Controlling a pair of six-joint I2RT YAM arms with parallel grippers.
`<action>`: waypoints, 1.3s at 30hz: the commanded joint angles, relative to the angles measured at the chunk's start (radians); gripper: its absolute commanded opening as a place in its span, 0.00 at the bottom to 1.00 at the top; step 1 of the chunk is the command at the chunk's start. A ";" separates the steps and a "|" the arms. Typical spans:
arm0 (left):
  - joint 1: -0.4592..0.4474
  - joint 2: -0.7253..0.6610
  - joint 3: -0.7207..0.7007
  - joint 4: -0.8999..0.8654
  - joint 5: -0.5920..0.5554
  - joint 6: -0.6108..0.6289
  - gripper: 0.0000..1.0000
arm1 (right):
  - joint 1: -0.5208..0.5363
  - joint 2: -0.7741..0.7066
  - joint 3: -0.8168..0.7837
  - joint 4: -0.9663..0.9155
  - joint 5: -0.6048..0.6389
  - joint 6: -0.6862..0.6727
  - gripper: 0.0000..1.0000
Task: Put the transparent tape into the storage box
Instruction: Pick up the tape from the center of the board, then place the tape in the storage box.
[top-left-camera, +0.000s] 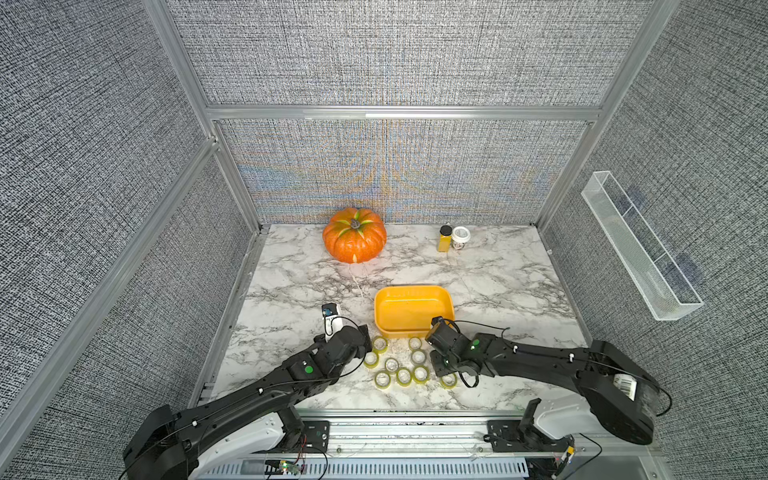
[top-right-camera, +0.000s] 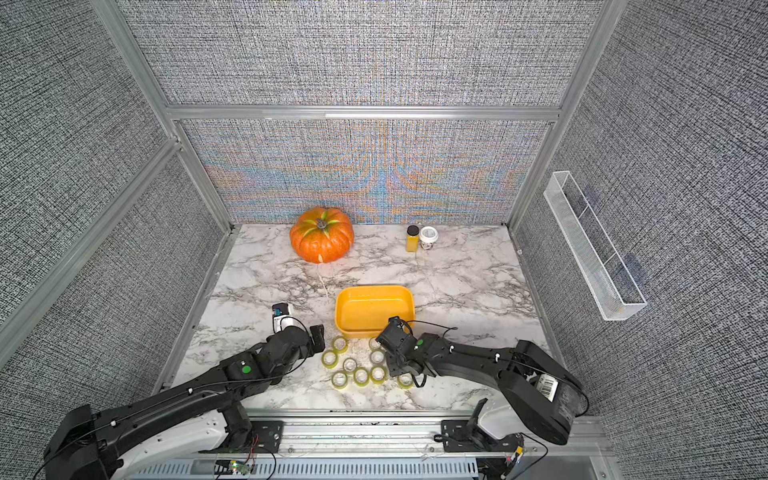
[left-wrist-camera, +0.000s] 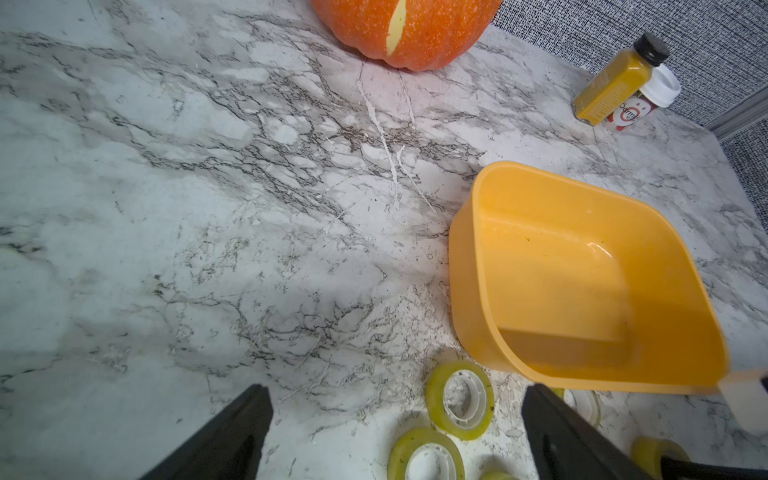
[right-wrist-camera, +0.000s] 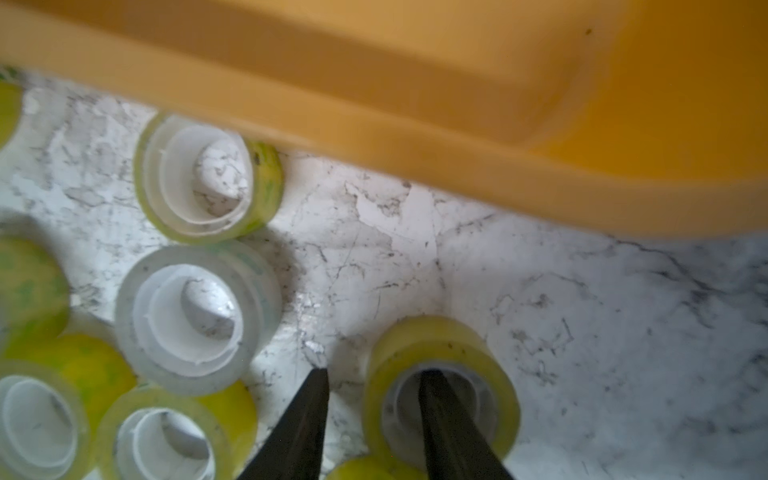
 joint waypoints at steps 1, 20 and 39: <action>-0.001 -0.008 0.008 -0.017 -0.030 0.015 0.99 | 0.006 0.013 -0.011 0.020 0.013 0.020 0.37; 0.000 -0.114 0.037 -0.026 -0.072 0.053 1.00 | 0.032 -0.338 0.125 -0.208 0.035 -0.037 0.04; 0.285 0.034 0.055 0.148 0.093 0.101 1.00 | -0.127 0.269 0.603 -0.013 -0.180 -0.204 0.00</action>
